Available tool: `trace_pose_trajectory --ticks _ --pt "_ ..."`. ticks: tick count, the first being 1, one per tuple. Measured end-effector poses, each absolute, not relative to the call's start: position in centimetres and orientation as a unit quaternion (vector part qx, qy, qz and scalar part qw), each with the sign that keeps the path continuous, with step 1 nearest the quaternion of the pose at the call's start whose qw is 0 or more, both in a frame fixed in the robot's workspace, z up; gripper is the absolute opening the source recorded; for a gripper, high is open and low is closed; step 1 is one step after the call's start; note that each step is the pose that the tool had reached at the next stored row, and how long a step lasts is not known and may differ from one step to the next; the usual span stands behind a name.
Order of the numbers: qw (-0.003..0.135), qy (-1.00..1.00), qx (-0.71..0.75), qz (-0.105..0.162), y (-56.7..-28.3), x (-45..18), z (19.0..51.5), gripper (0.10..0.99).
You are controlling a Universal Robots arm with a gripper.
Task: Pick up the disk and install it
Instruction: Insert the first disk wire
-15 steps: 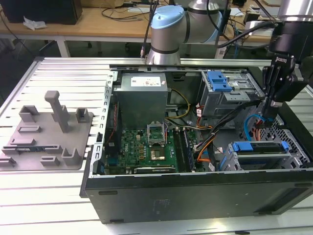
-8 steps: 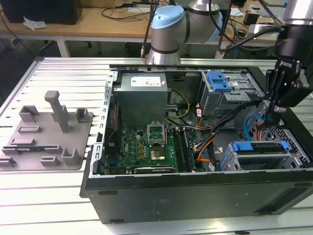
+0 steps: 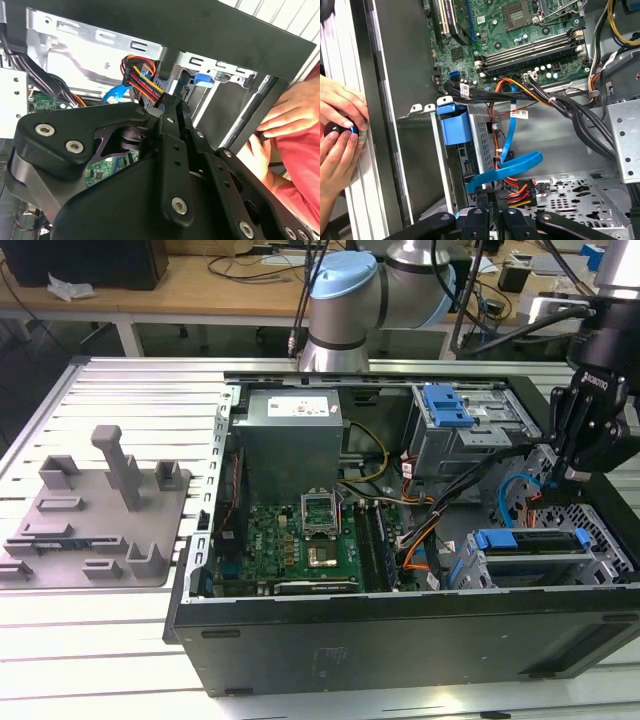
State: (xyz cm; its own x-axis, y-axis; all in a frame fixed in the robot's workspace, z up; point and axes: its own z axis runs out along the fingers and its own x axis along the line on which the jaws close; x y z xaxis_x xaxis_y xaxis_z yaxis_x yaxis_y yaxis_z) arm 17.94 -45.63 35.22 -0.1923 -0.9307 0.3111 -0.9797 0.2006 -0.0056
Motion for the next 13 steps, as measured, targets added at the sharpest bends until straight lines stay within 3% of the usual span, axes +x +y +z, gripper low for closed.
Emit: trace_pose_trajectory --ticks 13 --pt "0.1 -0.762 0.633 0.094 -46.9 17.5 35.5 0.169"
